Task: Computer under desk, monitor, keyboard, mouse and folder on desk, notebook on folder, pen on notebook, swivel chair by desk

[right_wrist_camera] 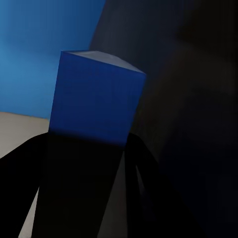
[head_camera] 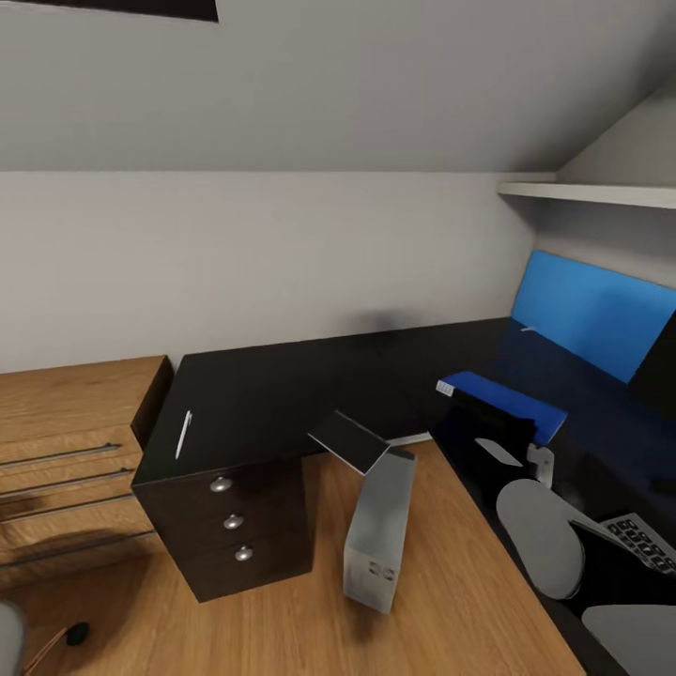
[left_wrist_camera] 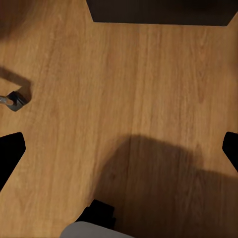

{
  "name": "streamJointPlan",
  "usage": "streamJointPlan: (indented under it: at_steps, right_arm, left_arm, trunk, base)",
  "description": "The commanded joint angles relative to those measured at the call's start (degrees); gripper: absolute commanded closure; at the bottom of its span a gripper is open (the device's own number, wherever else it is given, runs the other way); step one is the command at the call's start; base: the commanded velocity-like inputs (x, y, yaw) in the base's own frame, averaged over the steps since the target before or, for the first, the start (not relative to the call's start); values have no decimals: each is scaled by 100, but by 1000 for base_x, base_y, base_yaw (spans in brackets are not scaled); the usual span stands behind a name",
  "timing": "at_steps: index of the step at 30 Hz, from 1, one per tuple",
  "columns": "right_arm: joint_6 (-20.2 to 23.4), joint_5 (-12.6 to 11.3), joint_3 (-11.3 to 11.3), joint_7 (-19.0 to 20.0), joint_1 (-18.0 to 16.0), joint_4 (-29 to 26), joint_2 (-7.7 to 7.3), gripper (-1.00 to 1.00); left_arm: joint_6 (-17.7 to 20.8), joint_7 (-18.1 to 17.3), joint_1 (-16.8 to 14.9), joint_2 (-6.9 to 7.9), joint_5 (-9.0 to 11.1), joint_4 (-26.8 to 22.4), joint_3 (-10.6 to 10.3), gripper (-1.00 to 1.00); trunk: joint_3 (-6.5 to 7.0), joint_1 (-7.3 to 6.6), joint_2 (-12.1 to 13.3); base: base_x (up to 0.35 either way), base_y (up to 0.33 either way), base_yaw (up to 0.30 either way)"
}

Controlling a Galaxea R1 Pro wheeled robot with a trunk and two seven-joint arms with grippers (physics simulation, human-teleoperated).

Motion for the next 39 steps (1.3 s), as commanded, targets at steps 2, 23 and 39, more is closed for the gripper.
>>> streamJointPlan:
  at_steps: [2,23,39]
  right_arm:
    - [-12,-51,-1,59,-6,9,0,100]
    - [14,-44,-1,52,-4,100,0,100]
    - [304,-36,-1,42,-3,118,-24,100]
  left_arm:
    - [-21,39,-5,3,36,3,-49,-100]
    - [-12,31,-5,-3,37,9,-49,-100]
    - [-20,21,-5,3,1,18,-52,-100]
  trunk:
    - [-42,44,-85]
    - [-311,374,-686]
    - [-311,374,-686]
  base:
    - [0,0,0]
    - [0,0,0]
    - [44,0,0]
